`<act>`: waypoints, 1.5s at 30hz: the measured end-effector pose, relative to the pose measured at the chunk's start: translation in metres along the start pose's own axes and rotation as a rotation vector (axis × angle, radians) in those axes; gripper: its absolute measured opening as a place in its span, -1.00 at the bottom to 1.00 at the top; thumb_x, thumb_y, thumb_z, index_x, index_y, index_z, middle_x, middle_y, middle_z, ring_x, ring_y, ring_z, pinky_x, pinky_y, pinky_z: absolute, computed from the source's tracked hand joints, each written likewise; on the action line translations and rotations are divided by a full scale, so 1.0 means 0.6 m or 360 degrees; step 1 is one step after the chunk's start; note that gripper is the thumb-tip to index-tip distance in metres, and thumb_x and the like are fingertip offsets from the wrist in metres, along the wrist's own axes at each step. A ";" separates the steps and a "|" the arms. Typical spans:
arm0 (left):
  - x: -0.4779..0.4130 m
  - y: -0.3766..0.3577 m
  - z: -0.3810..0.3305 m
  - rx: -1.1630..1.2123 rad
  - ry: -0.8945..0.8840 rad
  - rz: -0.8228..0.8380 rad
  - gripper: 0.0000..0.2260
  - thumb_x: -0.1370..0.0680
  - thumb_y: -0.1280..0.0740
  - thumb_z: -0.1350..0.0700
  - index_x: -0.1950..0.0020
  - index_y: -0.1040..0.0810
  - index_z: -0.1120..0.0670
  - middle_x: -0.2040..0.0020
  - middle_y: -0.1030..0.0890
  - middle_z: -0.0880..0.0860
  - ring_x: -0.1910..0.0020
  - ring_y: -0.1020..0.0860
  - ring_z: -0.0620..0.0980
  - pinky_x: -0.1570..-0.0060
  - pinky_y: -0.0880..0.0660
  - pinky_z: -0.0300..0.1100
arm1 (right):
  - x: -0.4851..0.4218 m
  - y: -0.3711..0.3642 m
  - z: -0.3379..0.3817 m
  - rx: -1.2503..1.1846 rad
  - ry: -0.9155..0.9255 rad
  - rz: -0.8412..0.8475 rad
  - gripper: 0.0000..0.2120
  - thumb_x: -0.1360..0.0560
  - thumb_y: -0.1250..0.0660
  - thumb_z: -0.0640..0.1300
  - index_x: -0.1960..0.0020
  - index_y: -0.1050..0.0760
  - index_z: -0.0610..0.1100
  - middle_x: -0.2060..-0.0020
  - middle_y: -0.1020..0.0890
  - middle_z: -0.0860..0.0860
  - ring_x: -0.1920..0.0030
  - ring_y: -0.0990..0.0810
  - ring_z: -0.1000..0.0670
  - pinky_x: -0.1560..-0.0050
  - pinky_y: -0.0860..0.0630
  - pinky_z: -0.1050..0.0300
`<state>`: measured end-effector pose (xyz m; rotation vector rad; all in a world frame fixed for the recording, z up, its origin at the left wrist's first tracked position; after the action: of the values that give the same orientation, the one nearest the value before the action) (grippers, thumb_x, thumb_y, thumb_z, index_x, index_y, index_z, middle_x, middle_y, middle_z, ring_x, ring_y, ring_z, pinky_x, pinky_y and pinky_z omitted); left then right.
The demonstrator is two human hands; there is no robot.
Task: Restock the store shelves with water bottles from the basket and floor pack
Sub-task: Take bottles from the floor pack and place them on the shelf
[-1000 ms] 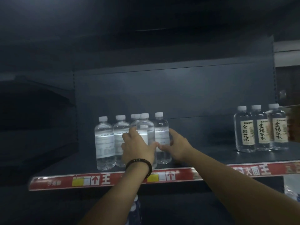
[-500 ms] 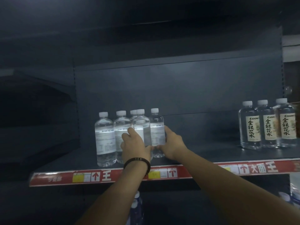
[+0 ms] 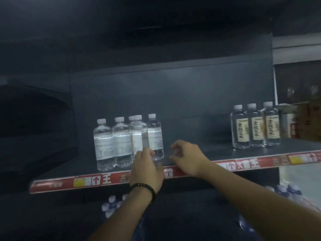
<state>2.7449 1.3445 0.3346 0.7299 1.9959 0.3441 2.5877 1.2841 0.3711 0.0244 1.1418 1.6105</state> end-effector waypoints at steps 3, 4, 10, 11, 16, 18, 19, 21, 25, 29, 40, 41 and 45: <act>0.104 -0.021 -0.045 0.0300 -0.0096 0.0250 -0.84 -0.52 -0.42 0.04 0.07 -0.45 -0.14 0.19 -0.55 -0.12 0.20 -0.54 -0.17 0.14 -0.58 -0.05 | 0.108 0.027 -0.036 -0.0046 -0.0020 -0.0077 -0.84 -0.57 -0.44 -0.09 -0.13 -0.59 0.06 0.12 -0.69 0.11 0.14 -0.64 0.16 0.18 -0.46 0.38; 0.144 -0.034 -0.058 0.0363 -0.0104 0.0393 -0.86 -0.51 -0.42 0.03 0.10 -0.47 -0.14 0.25 -0.55 -0.11 0.23 -0.54 -0.18 0.15 -0.58 -0.08 | 0.148 0.036 -0.057 -0.0063 -0.0042 -0.0089 -0.86 -0.57 -0.45 -0.11 -0.08 -0.59 0.08 0.17 -0.70 0.09 0.18 -0.65 0.15 0.21 -0.49 0.37; 0.381 -0.156 -0.105 0.0430 -0.0129 0.1303 -0.90 -0.56 -0.46 -0.01 0.06 -0.55 -0.11 0.21 -0.58 -0.13 0.24 -0.57 -0.23 0.13 -0.57 -0.24 | 0.406 0.102 -0.225 0.0079 -0.0398 -0.0204 -0.88 -0.52 -0.46 -0.22 0.07 -0.62 -0.01 0.26 -0.71 0.05 0.22 -0.67 0.09 0.16 -0.54 0.20; 0.422 -0.180 -0.107 0.0419 -0.0142 0.1431 -0.90 -0.55 -0.46 -0.02 0.07 -0.56 -0.12 0.21 -0.59 -0.15 0.24 -0.58 -0.24 0.14 -0.58 -0.24 | 0.454 0.109 -0.262 0.0113 -0.0498 -0.0211 -0.89 -0.52 -0.45 -0.22 0.10 -0.62 -0.02 0.27 -0.71 0.04 0.22 -0.66 0.09 0.16 -0.52 0.20; 0.631 -0.306 -0.098 0.0382 -0.0103 0.1992 -0.93 -0.56 -0.47 -0.01 0.03 -0.64 -0.05 0.20 -0.63 -0.13 0.26 -0.59 -0.25 0.26 -0.48 -0.39 | 0.722 0.091 -0.448 0.0158 -0.1061 -0.0254 -0.88 -0.48 -0.42 -0.21 0.18 -0.62 -0.02 0.29 -0.71 0.09 0.23 -0.66 0.07 0.12 -0.56 0.12; 0.704 -0.350 -0.079 0.0349 -0.0040 0.2155 -0.94 -0.58 -0.47 0.05 -0.02 -0.63 -0.02 0.19 -0.63 -0.10 0.25 -0.59 -0.22 0.27 -0.51 -0.37 | 0.829 0.059 -0.501 0.0172 -0.1325 -0.0275 -0.87 -0.48 -0.46 -0.19 0.20 -0.62 0.00 0.33 -0.68 0.10 0.28 -0.62 0.09 0.21 -0.49 0.20; 0.749 -0.378 -0.071 0.0321 -0.0019 0.2252 -0.94 -0.58 -0.47 0.09 -0.02 -0.62 -0.01 0.19 -0.62 -0.10 0.25 -0.57 -0.23 0.26 -0.53 -0.36 | 0.891 0.038 -0.530 0.0181 -0.1472 -0.0267 -0.89 -0.47 -0.47 -0.15 0.20 -0.62 0.01 0.34 -0.65 0.12 0.28 -0.60 0.10 0.22 -0.46 0.18; 0.829 -0.429 -0.051 0.0266 -0.0014 0.2418 -0.85 -0.57 -0.47 0.16 0.02 -0.56 -0.06 0.19 -0.59 -0.11 0.25 -0.53 -0.24 0.18 -0.56 -0.30 | 1.004 -0.011 -0.583 0.0202 -0.1718 -0.0201 -0.98 -0.45 -0.46 -0.09 0.17 -0.65 0.00 0.32 -0.63 0.14 0.22 -0.61 0.08 0.14 -0.44 0.16; 0.952 -0.527 -0.022 0.0187 0.0151 0.2604 -0.63 -0.35 -0.56 -0.16 -0.03 -0.55 -0.05 0.06 -0.69 -0.07 0.13 -0.62 -0.13 0.13 -0.56 -0.25 | 1.162 -0.112 -0.664 0.0040 -0.2168 -0.0088 -0.77 -0.47 -0.50 -0.13 -0.11 -0.58 -0.08 0.06 -0.67 -0.01 -0.06 -0.67 -0.08 -0.04 -0.51 0.10; 1.036 -0.622 -0.007 0.0192 0.0295 0.2516 -0.40 -0.22 -0.55 -0.21 -0.17 -0.45 -0.10 -0.09 -0.63 -0.12 -0.04 -0.60 -0.11 -0.03 -0.54 -0.18 | 1.205 -0.180 -0.719 -0.0023 -0.2272 -0.0270 -0.44 -0.46 -0.58 -0.16 -0.39 -0.46 -0.17 -0.22 -0.64 -0.14 -0.24 -0.61 -0.19 -0.09 -0.42 0.09; 1.162 -0.754 -0.034 0.0550 0.0627 0.2123 -0.18 -0.08 -0.60 -0.27 -0.29 -0.37 -0.34 -0.29 -0.55 -0.11 -0.25 -0.57 -0.04 -0.24 -0.59 0.00 | 1.206 -0.279 -0.792 0.0029 -0.2168 -0.0528 -0.14 -0.49 -0.52 -0.15 -0.65 -0.19 0.22 -0.25 -0.46 -0.11 -0.24 -0.49 -0.11 -0.15 -0.56 -0.08; 1.169 -0.760 -0.035 0.0588 0.0636 0.2080 -0.22 -0.09 -0.60 -0.26 -0.26 -0.38 -0.34 -0.28 -0.55 -0.12 -0.24 -0.57 -0.06 -0.24 -0.59 0.00 | 1.204 -0.285 -0.794 0.0032 -0.2179 -0.0547 -0.17 -0.51 -0.49 -0.18 -0.65 -0.19 0.20 -0.25 -0.46 -0.13 -0.24 -0.49 -0.12 -0.12 -0.53 -0.04; 1.179 -0.776 -0.022 0.0787 0.0650 0.2014 -0.34 -0.23 -0.65 -0.23 -0.26 -0.46 -0.33 -0.26 -0.59 -0.18 -0.25 -0.58 -0.15 -0.23 -0.59 -0.04 | 1.202 -0.301 -0.786 0.0274 -0.2110 -0.0524 -0.39 -0.56 -0.49 -0.03 -0.51 -0.28 0.06 -0.32 -0.40 -0.07 -0.21 -0.53 -0.13 0.00 -0.58 -0.05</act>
<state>2.3062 1.4200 -0.3857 2.3706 1.7179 0.7670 2.1807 1.5147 -0.3753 0.8400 0.1942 0.8449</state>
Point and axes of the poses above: each hand's wrist, its own x-axis away from the middle knuckle, its own y-axis out of the back of the hand, z = x × y, the point moved 1 cm from there along -x, towards the middle knuckle
